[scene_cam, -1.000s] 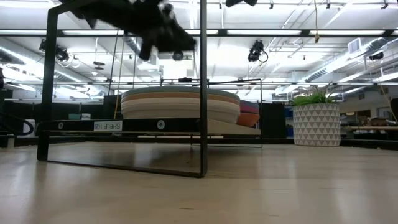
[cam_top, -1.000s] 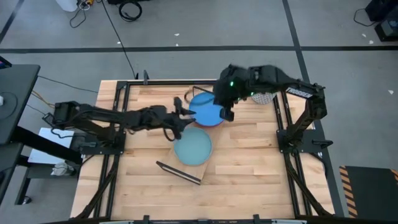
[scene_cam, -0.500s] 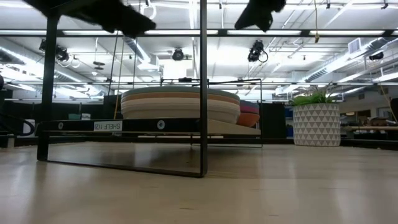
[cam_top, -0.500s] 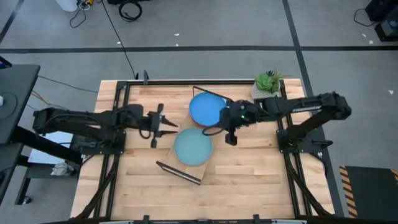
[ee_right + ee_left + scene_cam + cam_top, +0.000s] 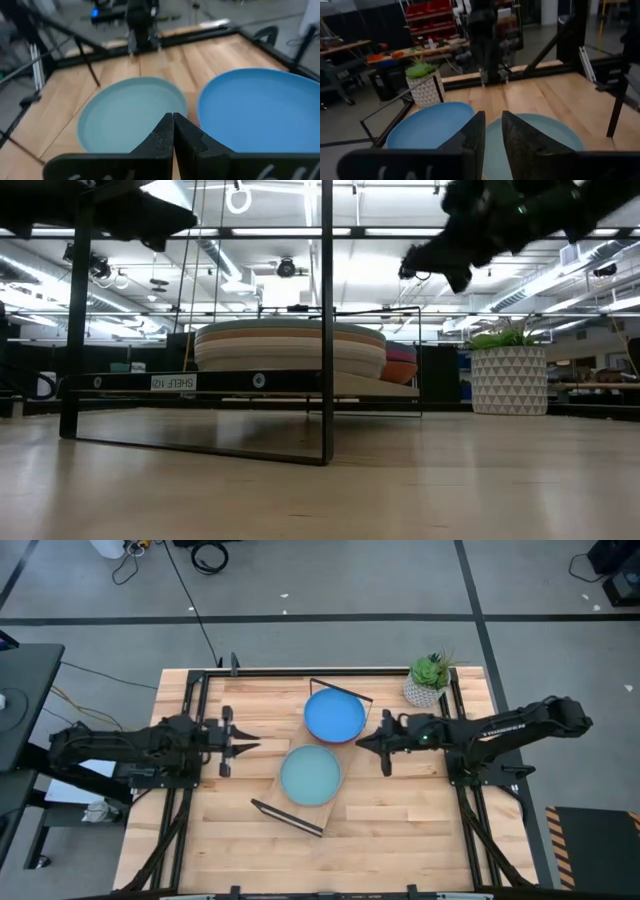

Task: Place and stack plates onto a shelf
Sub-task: Return to Home Position

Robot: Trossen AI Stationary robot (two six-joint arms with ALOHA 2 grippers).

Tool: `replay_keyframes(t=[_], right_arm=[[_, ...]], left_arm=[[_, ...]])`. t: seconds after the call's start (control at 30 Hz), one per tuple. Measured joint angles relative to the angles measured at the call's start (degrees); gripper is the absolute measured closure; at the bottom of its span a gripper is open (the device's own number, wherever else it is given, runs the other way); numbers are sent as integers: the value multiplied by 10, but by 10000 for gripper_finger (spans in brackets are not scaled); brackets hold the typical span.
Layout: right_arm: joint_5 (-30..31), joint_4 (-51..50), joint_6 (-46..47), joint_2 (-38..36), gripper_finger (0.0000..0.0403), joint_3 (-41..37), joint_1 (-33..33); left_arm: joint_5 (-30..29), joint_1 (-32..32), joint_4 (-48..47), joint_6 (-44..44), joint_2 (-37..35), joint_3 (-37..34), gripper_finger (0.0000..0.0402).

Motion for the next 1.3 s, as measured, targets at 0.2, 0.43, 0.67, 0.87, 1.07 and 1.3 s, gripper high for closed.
replay_keyframes(t=[0.2, 0.43, 0.67, 0.87, 1.07, 1.3], right_arm=[[-10, 137, 21, -64, 392, -109, -38], [-65, 158, 22, -128, 392, -161, -83], [-65, 166, 47, -172, 392, -195, -109], [-65, 179, 25, -183, 392, -206, -107], [-55, 183, 2, -182, 392, -206, -107], [-54, 183, 1, -181, 392, -206, -107]], left_arm=[[-23, -26, -2, -19, -70, -23, 342], [-43, -51, 5, -21, -104, -23, 351], [-51, -72, -10, -38, -108, -24, 352], [-51, -104, 12, -80, -108, -46, 352], [-51, -125, 78, -110, -113, -101, 352], [-51, -137, 66, -141, -160, -101, 352]])
